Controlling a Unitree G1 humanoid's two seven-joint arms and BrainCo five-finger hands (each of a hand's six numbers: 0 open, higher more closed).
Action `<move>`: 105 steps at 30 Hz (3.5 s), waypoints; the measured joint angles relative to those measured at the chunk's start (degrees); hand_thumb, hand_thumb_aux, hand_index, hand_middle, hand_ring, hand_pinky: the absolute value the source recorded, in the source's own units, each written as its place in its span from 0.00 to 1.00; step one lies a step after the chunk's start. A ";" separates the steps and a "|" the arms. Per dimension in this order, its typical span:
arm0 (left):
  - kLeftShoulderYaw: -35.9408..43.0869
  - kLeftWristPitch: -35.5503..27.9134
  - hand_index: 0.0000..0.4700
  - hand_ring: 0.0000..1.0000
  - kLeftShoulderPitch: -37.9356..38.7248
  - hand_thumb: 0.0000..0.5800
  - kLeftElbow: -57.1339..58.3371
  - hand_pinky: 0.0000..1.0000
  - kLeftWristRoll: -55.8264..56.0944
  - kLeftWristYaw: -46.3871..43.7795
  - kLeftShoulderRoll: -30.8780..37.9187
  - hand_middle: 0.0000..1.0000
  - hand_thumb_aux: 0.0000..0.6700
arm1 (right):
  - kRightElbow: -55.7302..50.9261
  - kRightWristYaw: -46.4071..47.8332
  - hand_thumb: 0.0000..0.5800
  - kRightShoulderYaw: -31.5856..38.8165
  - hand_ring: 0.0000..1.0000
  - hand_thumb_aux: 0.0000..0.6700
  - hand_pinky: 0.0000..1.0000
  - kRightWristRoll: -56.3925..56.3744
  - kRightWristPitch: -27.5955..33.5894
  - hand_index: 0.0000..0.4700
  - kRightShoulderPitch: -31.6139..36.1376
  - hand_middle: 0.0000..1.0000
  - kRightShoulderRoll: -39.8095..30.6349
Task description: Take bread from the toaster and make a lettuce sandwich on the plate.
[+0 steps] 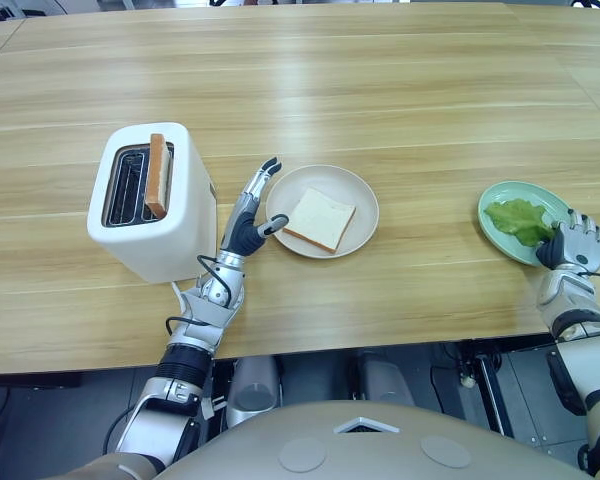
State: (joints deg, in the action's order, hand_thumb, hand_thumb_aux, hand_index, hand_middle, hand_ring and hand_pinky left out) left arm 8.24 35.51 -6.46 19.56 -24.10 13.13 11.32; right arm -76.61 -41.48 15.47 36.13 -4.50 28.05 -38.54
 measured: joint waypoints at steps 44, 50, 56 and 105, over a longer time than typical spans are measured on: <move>-0.09 2.15 0.00 0.00 -4.25 0.00 6.89 0.00 0.30 3.42 -2.32 0.00 0.00 | 34.18 -11.17 1.00 10.25 0.00 1.00 0.00 10.80 -15.99 0.98 1.73 0.00 14.59; -0.14 2.42 0.00 0.00 -4.89 0.00 8.73 0.00 0.16 4.63 -2.14 0.00 0.00 | 29.94 -10.71 1.00 13.86 0.00 1.00 0.00 12.09 -18.75 0.98 3.46 0.00 21.28; -0.10 2.94 0.00 0.00 -6.30 0.00 10.41 0.00 -0.18 5.11 -2.16 0.00 0.00 | 30.18 -10.53 1.00 15.55 0.00 1.00 0.00 13.17 -19.95 0.98 3.84 0.00 23.14; -3.51 3.24 0.00 0.00 -1.78 0.00 -1.40 0.00 -0.89 7.19 1.65 0.00 0.00 | 27.08 -9.86 0.00 16.48 0.00 0.00 0.00 12.93 -16.30 0.00 2.75 0.00 20.55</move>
State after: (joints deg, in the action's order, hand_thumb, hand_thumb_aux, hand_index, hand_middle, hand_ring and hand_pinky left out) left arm 4.73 38.75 -8.24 18.16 -24.99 20.33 12.96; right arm -49.54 -51.34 31.94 49.07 -20.80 30.80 -17.99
